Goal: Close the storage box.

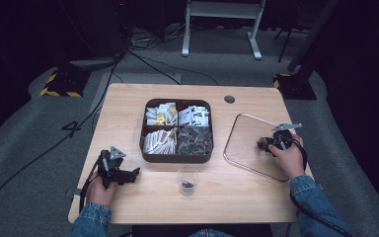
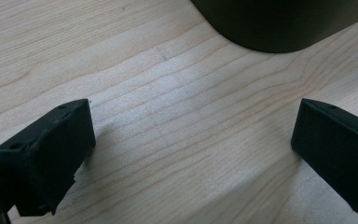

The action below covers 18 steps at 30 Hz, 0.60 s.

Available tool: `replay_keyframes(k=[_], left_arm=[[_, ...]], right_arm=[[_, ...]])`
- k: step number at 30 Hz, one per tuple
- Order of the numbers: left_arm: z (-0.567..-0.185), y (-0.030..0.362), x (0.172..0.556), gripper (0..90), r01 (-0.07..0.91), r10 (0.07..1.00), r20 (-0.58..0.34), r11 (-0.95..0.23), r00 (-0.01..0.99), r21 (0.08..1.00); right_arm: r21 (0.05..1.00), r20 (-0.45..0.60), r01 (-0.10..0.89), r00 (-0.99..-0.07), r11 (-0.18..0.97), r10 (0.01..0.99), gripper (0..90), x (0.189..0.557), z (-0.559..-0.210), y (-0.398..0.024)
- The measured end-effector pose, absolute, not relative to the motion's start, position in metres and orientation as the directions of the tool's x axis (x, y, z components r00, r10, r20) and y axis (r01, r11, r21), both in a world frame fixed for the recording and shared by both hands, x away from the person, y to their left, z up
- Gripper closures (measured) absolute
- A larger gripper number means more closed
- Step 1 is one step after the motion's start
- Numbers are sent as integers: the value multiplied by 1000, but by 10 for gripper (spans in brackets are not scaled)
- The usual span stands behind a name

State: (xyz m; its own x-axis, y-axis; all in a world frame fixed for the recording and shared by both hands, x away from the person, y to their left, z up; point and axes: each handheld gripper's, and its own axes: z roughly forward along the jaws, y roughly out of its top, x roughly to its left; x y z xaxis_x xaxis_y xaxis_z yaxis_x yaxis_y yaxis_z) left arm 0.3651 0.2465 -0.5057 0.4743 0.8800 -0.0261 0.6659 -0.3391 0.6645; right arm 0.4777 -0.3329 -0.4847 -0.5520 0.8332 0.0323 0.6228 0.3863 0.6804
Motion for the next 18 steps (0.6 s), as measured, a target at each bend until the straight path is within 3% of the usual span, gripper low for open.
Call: replay_keyframes(k=[18], left_arm=[[-506,246,365,0,666,881,-26,-337,472,665]], right_arm=[[694,53,617,-560,372,827,591,477,-475,-335]])
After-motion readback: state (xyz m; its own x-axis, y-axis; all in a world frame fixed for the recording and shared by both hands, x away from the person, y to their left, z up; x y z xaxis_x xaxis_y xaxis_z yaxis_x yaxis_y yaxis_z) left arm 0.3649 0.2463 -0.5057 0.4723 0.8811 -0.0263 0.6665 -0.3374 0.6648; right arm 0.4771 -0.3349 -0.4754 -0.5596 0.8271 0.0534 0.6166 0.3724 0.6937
